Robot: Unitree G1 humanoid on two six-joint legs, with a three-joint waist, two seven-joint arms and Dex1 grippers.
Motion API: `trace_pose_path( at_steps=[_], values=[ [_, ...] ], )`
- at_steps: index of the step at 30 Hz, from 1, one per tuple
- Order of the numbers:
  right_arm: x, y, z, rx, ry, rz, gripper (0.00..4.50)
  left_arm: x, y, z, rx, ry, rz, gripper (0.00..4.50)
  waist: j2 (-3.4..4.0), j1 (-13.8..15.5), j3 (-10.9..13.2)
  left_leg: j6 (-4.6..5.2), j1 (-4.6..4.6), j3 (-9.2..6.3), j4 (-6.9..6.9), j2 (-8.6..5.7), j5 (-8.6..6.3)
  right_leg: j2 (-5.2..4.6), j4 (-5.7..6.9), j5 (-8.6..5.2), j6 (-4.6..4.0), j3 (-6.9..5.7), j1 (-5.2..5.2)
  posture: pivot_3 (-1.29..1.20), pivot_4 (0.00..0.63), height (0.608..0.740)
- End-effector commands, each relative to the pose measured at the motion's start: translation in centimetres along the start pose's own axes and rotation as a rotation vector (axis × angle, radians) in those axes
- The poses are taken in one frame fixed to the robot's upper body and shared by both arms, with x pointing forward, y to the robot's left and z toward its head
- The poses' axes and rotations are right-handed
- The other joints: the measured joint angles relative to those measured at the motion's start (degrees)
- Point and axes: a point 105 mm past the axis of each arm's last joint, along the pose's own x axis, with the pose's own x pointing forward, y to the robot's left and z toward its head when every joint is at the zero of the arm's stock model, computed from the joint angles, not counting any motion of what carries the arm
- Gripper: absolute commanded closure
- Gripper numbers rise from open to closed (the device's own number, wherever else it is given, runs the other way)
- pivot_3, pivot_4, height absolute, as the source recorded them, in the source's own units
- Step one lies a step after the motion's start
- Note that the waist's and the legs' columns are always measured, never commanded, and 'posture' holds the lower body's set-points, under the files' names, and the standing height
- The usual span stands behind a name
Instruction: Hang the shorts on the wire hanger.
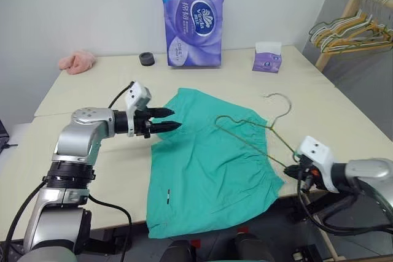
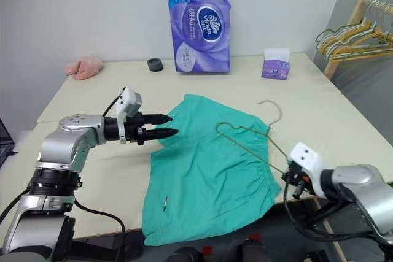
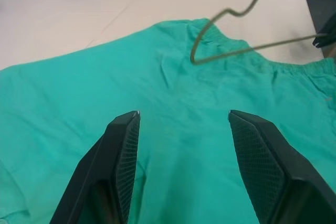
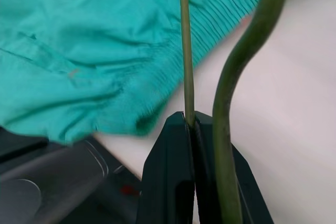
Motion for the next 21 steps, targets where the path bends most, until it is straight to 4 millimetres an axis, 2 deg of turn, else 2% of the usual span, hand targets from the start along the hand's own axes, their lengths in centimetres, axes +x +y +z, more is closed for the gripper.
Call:
trace_pose_path(
  at_steps=[1, 5, 9, 16, 21],
  values=[
    [-2.0, -1.5, -1.4, 0.133, -0.027, -0.131, 4.50, 0.3, -2.0, 0.0, 0.037, -0.001, -0.081, 1.67, 0.00, 0.0, 0.0, -0.01, 0.00, 0.00, -0.01, 0.01, -0.01, 0.00, 0.00, 0.00, 0.00, 0.00, 0.00, -0.13, 0.059, 0.740],
    [-2.7, -1.9, -3.3, 0.239, -0.014, -0.192, 4.50, 0.7, -2.7, 0.1, 0.120, -0.006, -0.096, 1.67, 0.00, 0.0, 0.0, 0.00, 0.00, 0.03, 0.01, 0.00, -0.01, 0.00, 0.01, 0.03, 0.04, 0.03, 0.01, -0.13, 0.058, 0.740],
    [-2.4, -1.6, -4.8, 0.283, 0.023, -0.191, 4.50, 1.3, -3.0, 0.3, 0.222, -0.008, -0.100, 1.67, 0.15, 0.0, -0.1, 0.03, 0.04, 0.07, 0.01, 0.00, -0.03, 0.00, -0.03, 0.03, 0.06, 0.04, 0.07, -0.14, 0.058, 0.740],
    [-2.3, -1.1, -5.7, 0.314, 0.049, -0.167, 4.50, 1.9, -2.9, 0.8, 0.264, -0.024, -0.100, 1.67, 0.18, 0.0, -0.1, 0.07, 0.05, 0.14, 0.01, -0.01, -0.05, 0.03, -0.03, -0.02, 0.15, 0.09, 0.07, -0.13, 0.058, 0.740],
    [-2.4, 0.1, -5.2, 0.287, 0.048, -0.103, 4.50, 2.0, -2.5, 0.9, 0.267, -0.025, -0.085, 1.67, 0.18, 0.0, -0.1, 0.09, 0.06, 0.15, 0.01, -0.01, -0.06, 0.03, -0.04, -0.06, 0.21, 0.10, 0.08, -0.14, 0.059, 0.740]
  ],
)
